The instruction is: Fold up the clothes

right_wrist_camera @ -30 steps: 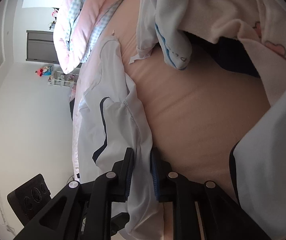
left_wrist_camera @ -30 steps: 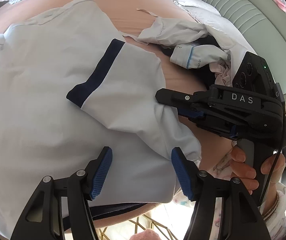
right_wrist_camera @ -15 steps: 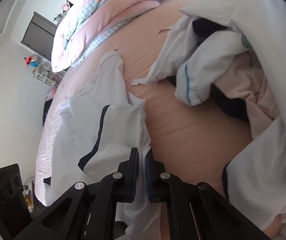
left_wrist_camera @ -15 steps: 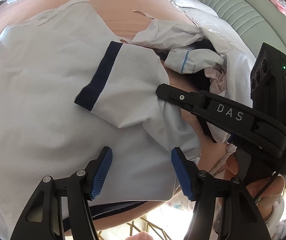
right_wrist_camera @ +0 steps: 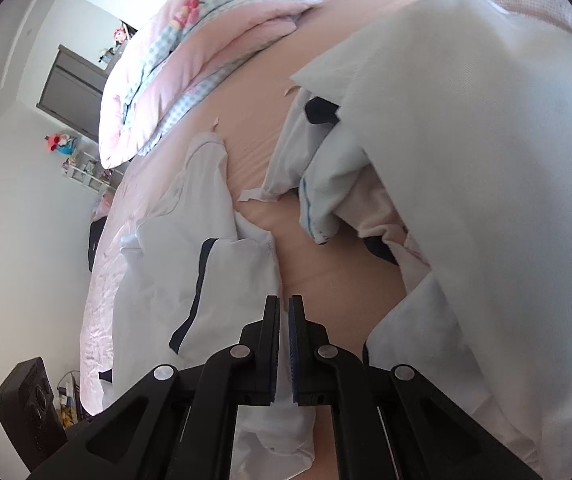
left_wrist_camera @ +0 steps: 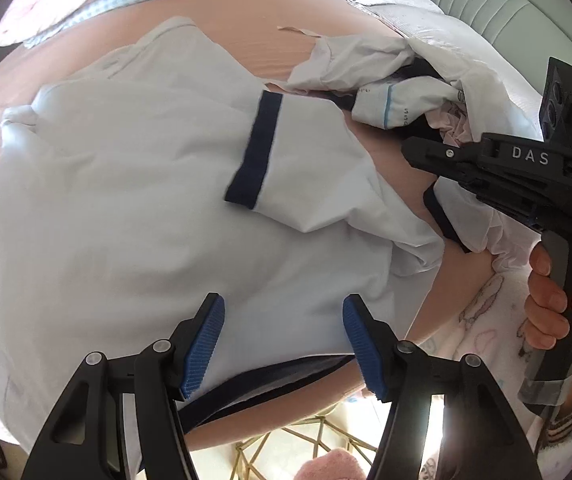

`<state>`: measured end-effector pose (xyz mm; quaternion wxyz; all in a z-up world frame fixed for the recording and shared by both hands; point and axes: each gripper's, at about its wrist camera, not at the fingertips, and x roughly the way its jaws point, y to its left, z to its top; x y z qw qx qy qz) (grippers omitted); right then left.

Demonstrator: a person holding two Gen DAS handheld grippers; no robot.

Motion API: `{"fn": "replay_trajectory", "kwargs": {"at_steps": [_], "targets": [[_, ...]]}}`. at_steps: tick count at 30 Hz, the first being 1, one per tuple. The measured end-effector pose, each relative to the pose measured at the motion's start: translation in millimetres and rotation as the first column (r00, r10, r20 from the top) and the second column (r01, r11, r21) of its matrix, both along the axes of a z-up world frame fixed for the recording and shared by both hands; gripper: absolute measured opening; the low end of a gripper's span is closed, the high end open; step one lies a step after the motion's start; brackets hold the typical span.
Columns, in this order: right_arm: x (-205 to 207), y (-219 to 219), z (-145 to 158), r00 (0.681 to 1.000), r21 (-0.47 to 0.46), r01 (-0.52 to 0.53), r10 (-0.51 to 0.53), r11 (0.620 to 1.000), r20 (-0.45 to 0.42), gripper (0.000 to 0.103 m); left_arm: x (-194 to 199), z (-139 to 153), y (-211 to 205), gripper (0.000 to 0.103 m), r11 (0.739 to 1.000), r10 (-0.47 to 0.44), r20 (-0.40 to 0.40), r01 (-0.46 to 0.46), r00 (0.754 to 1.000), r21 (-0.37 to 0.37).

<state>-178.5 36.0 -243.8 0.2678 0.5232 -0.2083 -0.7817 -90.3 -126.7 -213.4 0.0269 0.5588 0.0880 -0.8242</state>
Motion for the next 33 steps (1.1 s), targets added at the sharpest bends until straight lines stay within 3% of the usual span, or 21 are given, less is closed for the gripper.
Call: {"fn": "replay_trajectory", "kwargs": {"at_steps": [3, 5, 7, 9, 15, 21, 29, 33], "targets": [[12.3, 0.9, 3.1, 1.0, 0.015, -0.03, 0.03, 0.999, 0.009, 0.004, 25.3, 10.9, -19.0, 0.059, 0.998, 0.048, -0.023, -0.049, 0.999, -0.027], [20.4, 1.5, 5.2, 0.999, 0.025, -0.05, 0.05, 0.998, 0.016, 0.011, 44.1, 15.6, -31.6, 0.059, 0.995, 0.09, -0.037, -0.091, 0.995, -0.041], [27.9, 2.6, 3.2, 0.997, 0.032, -0.063, 0.062, 0.998, 0.035, 0.036, 53.7, 15.5, -42.8, 0.059, 0.989, 0.136, -0.052, -0.139, 0.989, -0.052], [34.7, 3.0, -0.7, 0.997, 0.035, -0.06, 0.058, 0.998, 0.054, 0.04, 66.5, 18.7, -54.9, 0.059, 0.981, 0.184, -0.067, -0.188, 0.981, -0.055], [49.0, -2.2, -0.6, 0.996, 0.048, -0.059, 0.056, 0.997, 0.074, 0.04, 101.6, 27.2, -87.9, 0.059, 0.949, 0.314, -0.11, -0.316, 0.943, -0.003], [60.5, -37.6, 23.2, 0.991, 0.196, -0.131, 0.134, 0.972, -0.004, 0.041, 121.6, 30.7, -98.1, 0.059, 0.93, 0.362, -0.149, -0.368, 0.92, -0.011], [78.3, -80.2, 41.9, 0.976, 0.209, -0.202, 0.214, 0.957, -0.036, 0.041, 140.5, 32.8, -118.6, 0.059, 0.91, 0.409, -0.179, -0.414, 0.895, 0.011], [90.2, -102.5, 52.8, 0.963, 0.282, -0.214, 0.25, 0.935, -0.097, 0.041, 148.7, 29.5, -138.5, 0.059, 0.892, 0.45, -0.194, -0.45, 0.872, 0.047]]}}
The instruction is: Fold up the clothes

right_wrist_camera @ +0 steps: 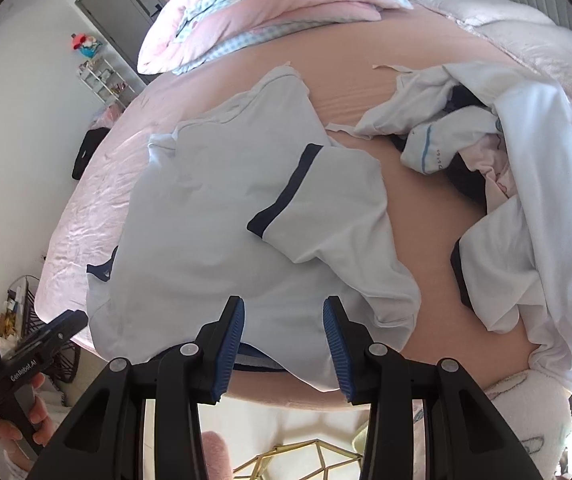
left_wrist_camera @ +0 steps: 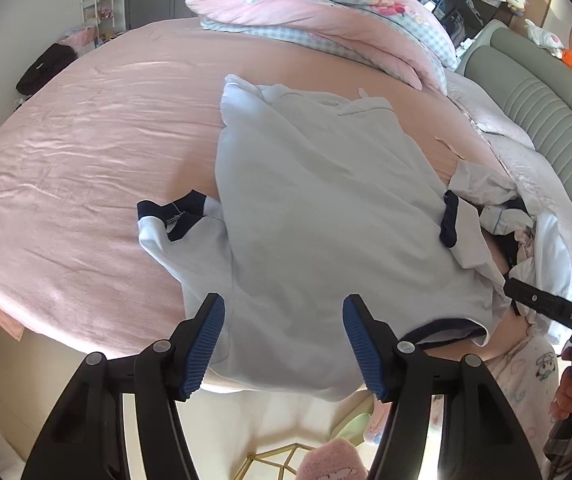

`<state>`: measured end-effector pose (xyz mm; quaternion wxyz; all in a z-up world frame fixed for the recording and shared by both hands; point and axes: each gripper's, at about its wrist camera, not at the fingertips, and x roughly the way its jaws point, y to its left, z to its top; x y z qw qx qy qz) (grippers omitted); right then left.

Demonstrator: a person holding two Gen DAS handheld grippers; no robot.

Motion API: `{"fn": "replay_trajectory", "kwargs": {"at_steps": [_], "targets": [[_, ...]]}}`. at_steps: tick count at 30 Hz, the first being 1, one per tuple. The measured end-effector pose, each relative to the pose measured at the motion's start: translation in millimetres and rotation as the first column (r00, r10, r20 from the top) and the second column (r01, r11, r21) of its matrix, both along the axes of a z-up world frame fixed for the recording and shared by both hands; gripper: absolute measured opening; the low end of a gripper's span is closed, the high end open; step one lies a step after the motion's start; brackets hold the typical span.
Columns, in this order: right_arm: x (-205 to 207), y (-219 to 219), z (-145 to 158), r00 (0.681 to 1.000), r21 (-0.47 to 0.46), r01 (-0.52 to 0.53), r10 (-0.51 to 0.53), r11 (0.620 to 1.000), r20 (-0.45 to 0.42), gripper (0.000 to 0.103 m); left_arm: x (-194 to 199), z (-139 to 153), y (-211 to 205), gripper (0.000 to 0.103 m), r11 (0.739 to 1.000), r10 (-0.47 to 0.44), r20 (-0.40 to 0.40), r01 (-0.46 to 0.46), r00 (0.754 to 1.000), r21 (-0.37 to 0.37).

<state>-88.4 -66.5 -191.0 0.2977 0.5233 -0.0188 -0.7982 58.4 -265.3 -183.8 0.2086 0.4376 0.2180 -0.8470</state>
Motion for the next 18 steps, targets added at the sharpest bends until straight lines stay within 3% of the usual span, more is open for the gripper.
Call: {"fn": "replay_trajectory", "kwargs": {"at_steps": [6, 13, 18], "targets": [[20.6, -32.8, 5.9, 0.99, 0.175, -0.058, 0.08, 0.983, -0.119, 0.041, 8.0, -8.4, -27.0, 0.059, 0.999, 0.043, -0.001, -0.043, 0.999, -0.01], [27.0, -61.0, 8.7, 0.986, 0.201, -0.081, 0.107, 0.976, -0.124, 0.041, 16.3, -22.5, -58.9, 0.059, 0.996, 0.087, -0.006, -0.087, 0.996, 0.032], [40.3, -95.9, 10.9, 0.971, 0.228, -0.15, 0.187, 0.962, -0.15, 0.04, 25.4, -36.3, -83.5, 0.059, 0.988, 0.126, -0.008, -0.125, 0.992, 0.091]]}}
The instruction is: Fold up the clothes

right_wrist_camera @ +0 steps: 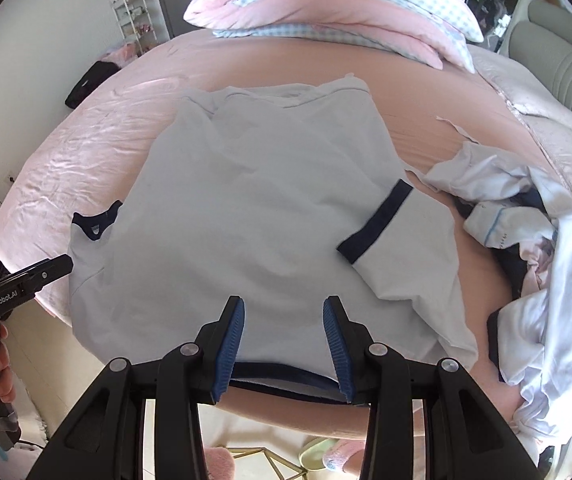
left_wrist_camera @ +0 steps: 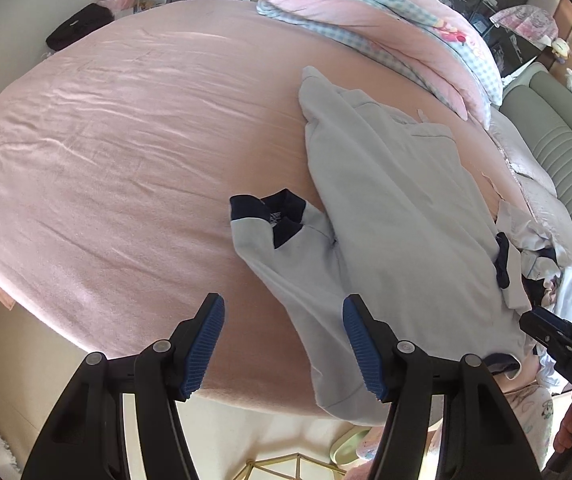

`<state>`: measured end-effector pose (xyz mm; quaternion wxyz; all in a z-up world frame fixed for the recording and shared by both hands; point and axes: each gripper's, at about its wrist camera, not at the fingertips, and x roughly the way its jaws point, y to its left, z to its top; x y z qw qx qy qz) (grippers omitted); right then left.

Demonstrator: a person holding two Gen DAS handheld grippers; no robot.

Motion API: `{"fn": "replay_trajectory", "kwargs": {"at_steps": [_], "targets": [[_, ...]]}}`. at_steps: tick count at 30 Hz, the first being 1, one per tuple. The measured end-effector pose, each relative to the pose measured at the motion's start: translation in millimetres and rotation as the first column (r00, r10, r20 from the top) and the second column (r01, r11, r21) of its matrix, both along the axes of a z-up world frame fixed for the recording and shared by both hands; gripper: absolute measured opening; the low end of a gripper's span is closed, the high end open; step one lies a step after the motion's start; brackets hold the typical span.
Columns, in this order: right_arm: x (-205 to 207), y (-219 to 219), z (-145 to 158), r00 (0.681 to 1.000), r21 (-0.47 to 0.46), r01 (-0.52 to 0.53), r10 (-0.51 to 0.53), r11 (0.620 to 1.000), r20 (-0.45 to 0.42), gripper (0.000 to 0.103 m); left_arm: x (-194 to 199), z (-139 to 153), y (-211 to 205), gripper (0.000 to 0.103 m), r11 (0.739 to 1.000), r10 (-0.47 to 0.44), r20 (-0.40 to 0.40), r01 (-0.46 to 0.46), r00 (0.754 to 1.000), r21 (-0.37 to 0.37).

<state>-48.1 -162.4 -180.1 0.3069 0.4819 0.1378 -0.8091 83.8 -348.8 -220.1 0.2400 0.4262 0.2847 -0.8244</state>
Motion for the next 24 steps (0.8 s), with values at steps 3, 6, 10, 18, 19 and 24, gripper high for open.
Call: {"fn": "replay_trajectory", "kwargs": {"at_steps": [3, 6, 10, 18, 19, 24], "targets": [[12.4, -22.7, -1.8, 0.998, 0.021, -0.059, 0.06, 0.998, -0.017, 0.04, 3.4, -5.4, -13.1, 0.059, 0.999, 0.01, -0.02, -0.01, 1.0, 0.032], [28.1, -45.4, -4.6, 0.991, 0.052, -0.125, 0.127, 0.991, -0.046, 0.041, 2.5, -11.2, -25.6, 0.059, 0.998, 0.007, -0.037, -0.005, 0.999, 0.062], [51.2, -73.0, -9.9, 0.972, 0.084, -0.216, 0.222, 0.973, -0.073, 0.04, -0.4, -18.7, -38.8, 0.059, 0.995, -0.004, -0.061, 0.011, 0.998, 0.101], [73.8, -114.6, -18.9, 0.946, 0.056, -0.322, 0.324, 0.945, -0.032, 0.04, -4.6, -24.2, -46.4, 0.042, 0.989, -0.027, -0.123, 0.045, 0.992, 0.144], [74.7, -118.1, -19.6, 0.943, 0.045, -0.33, 0.331, 0.943, -0.021, 0.04, -6.2, -25.6, -46.8, 0.04, 0.989, -0.031, -0.115, 0.047, 0.993, 0.142], [74.8, -133.1, -25.2, 0.933, -0.005, -0.357, 0.357, 0.934, 0.037, 0.04, -10.0, -32.1, -45.9, 0.016, 0.989, -0.031, -0.105, 0.045, 0.994, 0.138]]}}
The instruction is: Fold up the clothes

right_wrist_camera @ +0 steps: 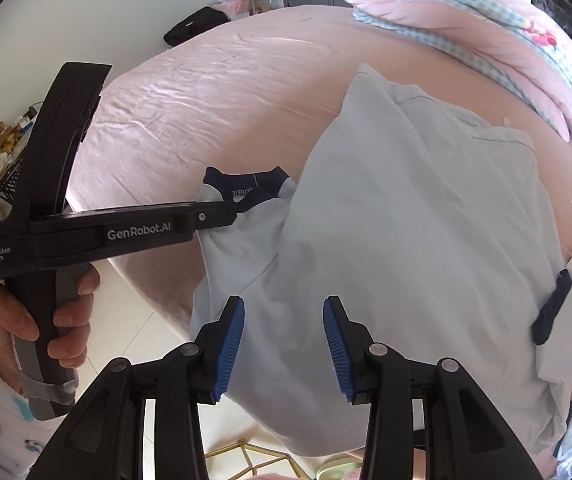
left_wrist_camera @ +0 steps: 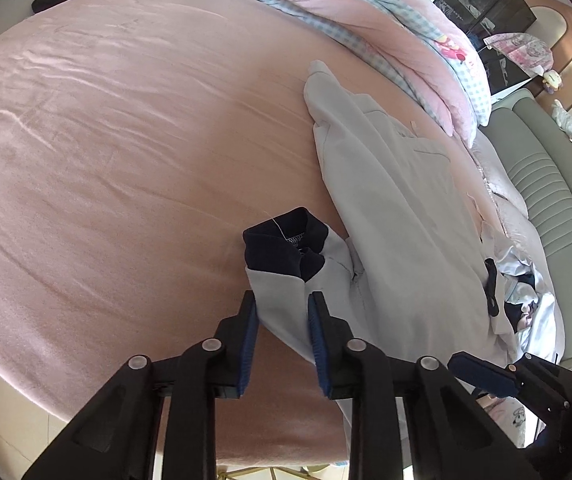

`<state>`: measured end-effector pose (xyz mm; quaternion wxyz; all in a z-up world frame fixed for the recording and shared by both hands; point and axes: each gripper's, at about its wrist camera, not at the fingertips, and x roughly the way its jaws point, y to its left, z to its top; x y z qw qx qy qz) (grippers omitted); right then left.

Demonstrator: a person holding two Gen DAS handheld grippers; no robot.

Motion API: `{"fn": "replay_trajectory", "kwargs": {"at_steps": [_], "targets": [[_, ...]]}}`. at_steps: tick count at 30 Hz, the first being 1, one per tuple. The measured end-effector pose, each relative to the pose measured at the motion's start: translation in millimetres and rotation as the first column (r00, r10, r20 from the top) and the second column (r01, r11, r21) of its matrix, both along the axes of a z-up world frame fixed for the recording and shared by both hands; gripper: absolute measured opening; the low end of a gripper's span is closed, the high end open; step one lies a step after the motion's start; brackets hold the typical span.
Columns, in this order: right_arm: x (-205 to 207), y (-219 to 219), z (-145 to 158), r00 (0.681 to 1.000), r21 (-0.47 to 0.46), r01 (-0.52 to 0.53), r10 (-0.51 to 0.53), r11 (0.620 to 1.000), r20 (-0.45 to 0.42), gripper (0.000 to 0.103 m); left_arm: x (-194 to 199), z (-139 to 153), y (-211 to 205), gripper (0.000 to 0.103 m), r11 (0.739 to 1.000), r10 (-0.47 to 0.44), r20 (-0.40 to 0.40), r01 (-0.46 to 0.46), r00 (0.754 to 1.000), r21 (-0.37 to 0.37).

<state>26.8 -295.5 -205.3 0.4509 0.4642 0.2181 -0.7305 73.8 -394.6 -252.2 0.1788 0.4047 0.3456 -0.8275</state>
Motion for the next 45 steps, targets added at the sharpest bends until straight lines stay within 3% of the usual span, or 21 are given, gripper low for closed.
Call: {"fn": "replay_trajectory", "kwargs": {"at_steps": [6, 9, 13, 18, 24, 26, 28, 38, 39, 42, 45], "targets": [[-18.4, -11.6, -9.6, 0.979, -0.059, 0.018, -0.006, 0.998, 0.203, 0.04, 6.8, 1.0, 0.1, 0.008, 1.0, 0.022, -0.041, -0.022, 0.999, -0.001], [-35.0, -13.8, -11.7, 0.939, -0.094, 0.063, -0.027, 0.994, 0.344, 0.04, 11.9, 7.5, 2.6, 0.008, 1.0, 0.021, -0.077, -0.023, 0.997, -0.02], [-53.0, -21.2, -7.0, 0.906, -0.092, 0.127, -0.078, 0.988, 0.417, 0.042, 13.6, 13.0, 5.9, 0.007, 0.999, 0.017, -0.098, -0.02, 0.995, -0.027], [-70.4, -27.4, 1.4, 0.818, -0.187, 0.191, -0.051, 0.964, 0.573, 0.042, 12.3, 22.1, 10.6, 0.007, 1.0, 0.016, -0.145, -0.018, 0.989, -0.009], [-70.6, -41.4, 10.8, 0.818, -0.165, 0.187, -0.061, 0.968, 0.572, 0.044, 8.5, 38.0, 23.2, 0.007, 1.0, -0.016, -0.204, 0.012, 0.979, -0.022], [-71.0, -41.0, 9.6, 0.809, -0.148, 0.198, -0.077, 0.969, 0.583, 0.053, 3.5, 40.9, 29.9, 0.007, 0.999, -0.031, -0.207, 0.025, 0.978, -0.035], [-72.3, -38.0, 6.1, 0.788, -0.142, 0.229, -0.098, 0.963, 0.608, 0.059, 0.0, 42.0, 36.0, 0.007, 0.999, -0.047, -0.214, 0.04, 0.976, -0.035], [-93.7, -27.7, -28.6, 0.659, -0.035, 0.394, -0.255, 0.919, 0.708, 0.059, -16.6, 39.8, 56.0, 0.007, 0.996, -0.085, -0.212, 0.084, 0.974, -0.013], [-95.0, -26.4, -32.1, 0.65, -0.019, 0.405, -0.273, 0.914, 0.709, 0.056, -17.2, 39.9, 57.2, 0.007, 0.996, -0.087, -0.207, 0.086, 0.975, -0.016], [-96.5, -25.5, -41.0, 0.649, 0.018, 0.406, -0.302, 0.914, 0.699, 0.03, -20.1, 39.4, 60.3, 0.007, 0.996, -0.094, -0.187, 0.092, 0.978, -0.021], [-95.8, -21.6, -43.5, 0.66, 0.026, 0.415, -0.32, 0.91, 0.679, 0.023, -23.2, 37.5, 65.5, 0.007, 0.994, -0.107, -0.155, 0.102, 0.982, -0.037]]}}
